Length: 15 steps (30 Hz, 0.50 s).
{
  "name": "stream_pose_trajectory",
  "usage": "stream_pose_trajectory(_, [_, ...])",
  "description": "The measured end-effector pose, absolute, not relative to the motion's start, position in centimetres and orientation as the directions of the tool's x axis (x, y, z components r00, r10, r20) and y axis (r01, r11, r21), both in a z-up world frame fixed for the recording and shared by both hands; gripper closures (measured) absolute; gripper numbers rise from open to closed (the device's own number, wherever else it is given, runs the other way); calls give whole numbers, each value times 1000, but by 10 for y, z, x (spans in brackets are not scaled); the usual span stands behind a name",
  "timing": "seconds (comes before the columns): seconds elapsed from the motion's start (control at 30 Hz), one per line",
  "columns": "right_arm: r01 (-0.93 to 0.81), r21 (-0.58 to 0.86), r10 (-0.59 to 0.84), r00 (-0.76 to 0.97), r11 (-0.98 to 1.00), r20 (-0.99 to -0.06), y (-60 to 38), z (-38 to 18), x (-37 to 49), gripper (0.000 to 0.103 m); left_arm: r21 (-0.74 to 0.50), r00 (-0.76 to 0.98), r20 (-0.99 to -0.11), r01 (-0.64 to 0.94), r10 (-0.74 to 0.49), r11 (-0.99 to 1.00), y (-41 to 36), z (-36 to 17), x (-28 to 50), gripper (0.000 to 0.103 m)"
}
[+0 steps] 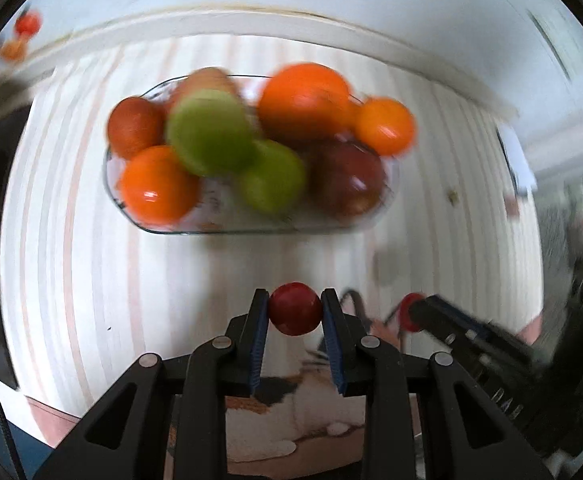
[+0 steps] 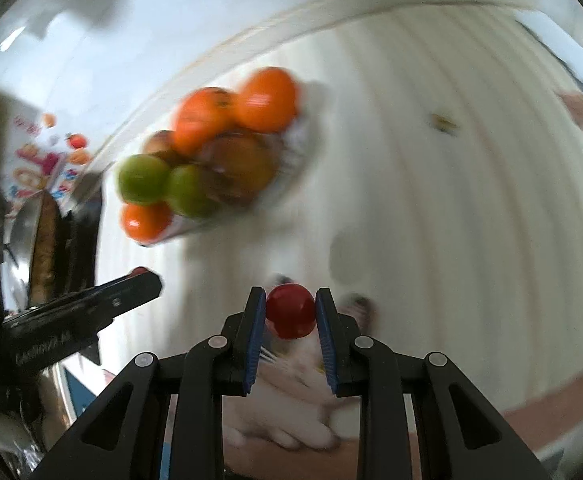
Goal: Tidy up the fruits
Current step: 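Carry both red tomatoes onto the floral plate and open both tools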
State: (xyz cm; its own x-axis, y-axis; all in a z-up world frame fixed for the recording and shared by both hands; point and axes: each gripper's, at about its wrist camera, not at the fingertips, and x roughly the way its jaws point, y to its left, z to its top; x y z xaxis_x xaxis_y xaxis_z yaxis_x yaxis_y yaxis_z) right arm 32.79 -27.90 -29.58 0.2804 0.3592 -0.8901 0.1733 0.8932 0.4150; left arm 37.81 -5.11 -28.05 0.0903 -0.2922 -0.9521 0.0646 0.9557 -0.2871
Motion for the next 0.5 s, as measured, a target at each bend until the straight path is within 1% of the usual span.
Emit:
stream_pose_trajectory(0.1, [122, 454, 407, 282, 883, -868, -253, -299, 355, 75, -348, 75, -936, -30, -345, 937, -27, -291, 397, 79])
stream_pose_trajectory(0.17, [89, 459, 419, 283, 884, -863, -240, -302, 367, 75, -365, 74, -930, -70, -360, 928, -21, -295, 404, 79])
stream_pose_trajectory(0.37, [-8, 427, 409, 303, 904, -861, -204, -309, 395, 75, -404, 79, -914, -133, -397, 905, -14, -307, 426, 79])
stream_pose_trajectory(0.5, [-22, 408, 396, 300, 913, -868, -195, -317, 404, 75, -406, 70, -914, -157, -400, 900, -16, -317, 433, 79])
